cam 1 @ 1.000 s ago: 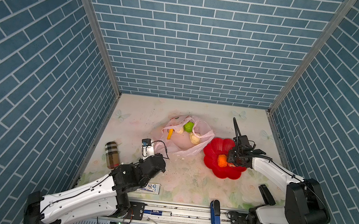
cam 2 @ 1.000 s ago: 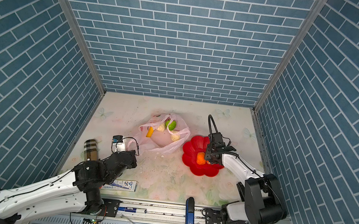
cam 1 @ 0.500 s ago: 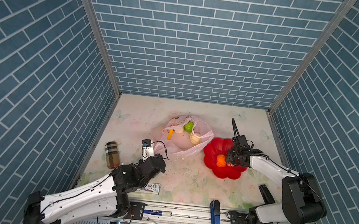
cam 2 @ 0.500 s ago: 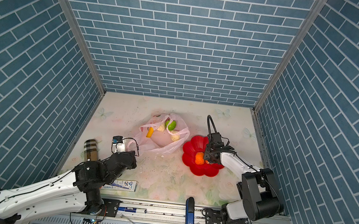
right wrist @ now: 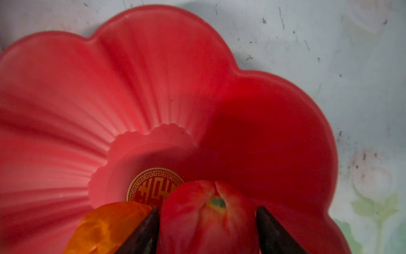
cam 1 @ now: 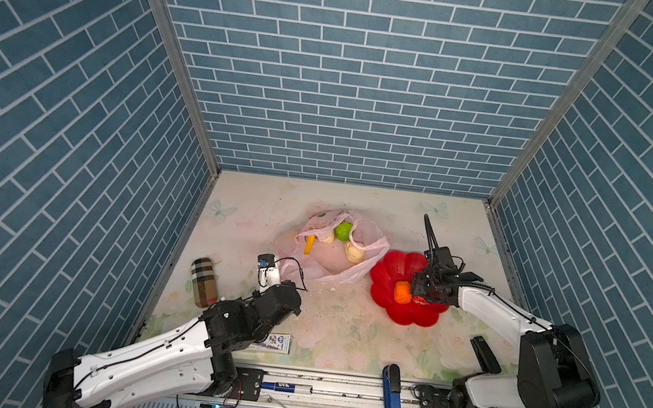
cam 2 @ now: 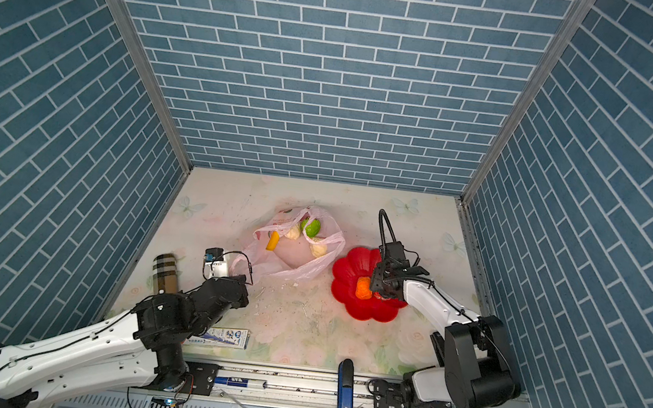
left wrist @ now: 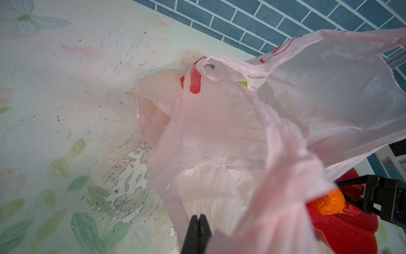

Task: Take fruits out of the plastic bag
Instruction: Place the fruit on the plate.

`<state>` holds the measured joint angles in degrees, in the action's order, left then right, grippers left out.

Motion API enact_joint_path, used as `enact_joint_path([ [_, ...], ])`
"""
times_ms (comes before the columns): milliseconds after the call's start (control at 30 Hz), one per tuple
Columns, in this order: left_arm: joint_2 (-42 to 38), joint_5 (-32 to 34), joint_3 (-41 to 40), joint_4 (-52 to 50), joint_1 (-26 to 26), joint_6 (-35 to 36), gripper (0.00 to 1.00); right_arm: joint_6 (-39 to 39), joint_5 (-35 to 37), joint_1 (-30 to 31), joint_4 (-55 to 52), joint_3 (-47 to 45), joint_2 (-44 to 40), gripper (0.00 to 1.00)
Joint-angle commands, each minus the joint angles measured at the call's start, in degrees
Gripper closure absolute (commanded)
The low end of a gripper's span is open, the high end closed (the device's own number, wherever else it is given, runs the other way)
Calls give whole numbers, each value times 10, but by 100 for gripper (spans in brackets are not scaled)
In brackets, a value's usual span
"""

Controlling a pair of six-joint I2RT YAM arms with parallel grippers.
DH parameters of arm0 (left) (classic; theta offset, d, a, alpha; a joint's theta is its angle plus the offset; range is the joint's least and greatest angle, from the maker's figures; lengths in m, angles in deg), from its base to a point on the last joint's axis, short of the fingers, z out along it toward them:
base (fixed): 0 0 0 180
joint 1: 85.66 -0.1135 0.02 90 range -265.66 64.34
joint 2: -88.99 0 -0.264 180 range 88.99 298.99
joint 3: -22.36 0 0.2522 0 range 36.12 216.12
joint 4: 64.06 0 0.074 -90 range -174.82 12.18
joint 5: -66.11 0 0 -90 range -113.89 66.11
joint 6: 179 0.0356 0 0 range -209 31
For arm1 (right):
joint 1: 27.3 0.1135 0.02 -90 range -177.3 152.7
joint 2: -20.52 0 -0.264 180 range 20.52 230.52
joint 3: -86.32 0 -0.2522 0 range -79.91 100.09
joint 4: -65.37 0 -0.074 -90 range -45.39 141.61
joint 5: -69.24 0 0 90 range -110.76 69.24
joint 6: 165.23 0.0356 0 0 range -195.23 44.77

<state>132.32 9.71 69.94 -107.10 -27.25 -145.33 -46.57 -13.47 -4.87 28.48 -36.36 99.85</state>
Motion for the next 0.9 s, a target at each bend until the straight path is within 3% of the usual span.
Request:
enact_joint_path([
  [0,-8,6,-7,-6,2,3,100,2,-1,-1,-39,29,-31,28],
  [233,-8,8,-6,-9,1,2,100,-21,-16,11,-111,99,-119,30],
  [333,-4,8,-4,-9,2,3,100,-35,-20,45,-133,146,-146,33],
  [667,22,-9,-12,34,3,8,100,-104,32,291,-141,360,-91,43],
  [867,17,-8,-20,48,3,8,100,-129,4,379,-131,462,-2,51],
])
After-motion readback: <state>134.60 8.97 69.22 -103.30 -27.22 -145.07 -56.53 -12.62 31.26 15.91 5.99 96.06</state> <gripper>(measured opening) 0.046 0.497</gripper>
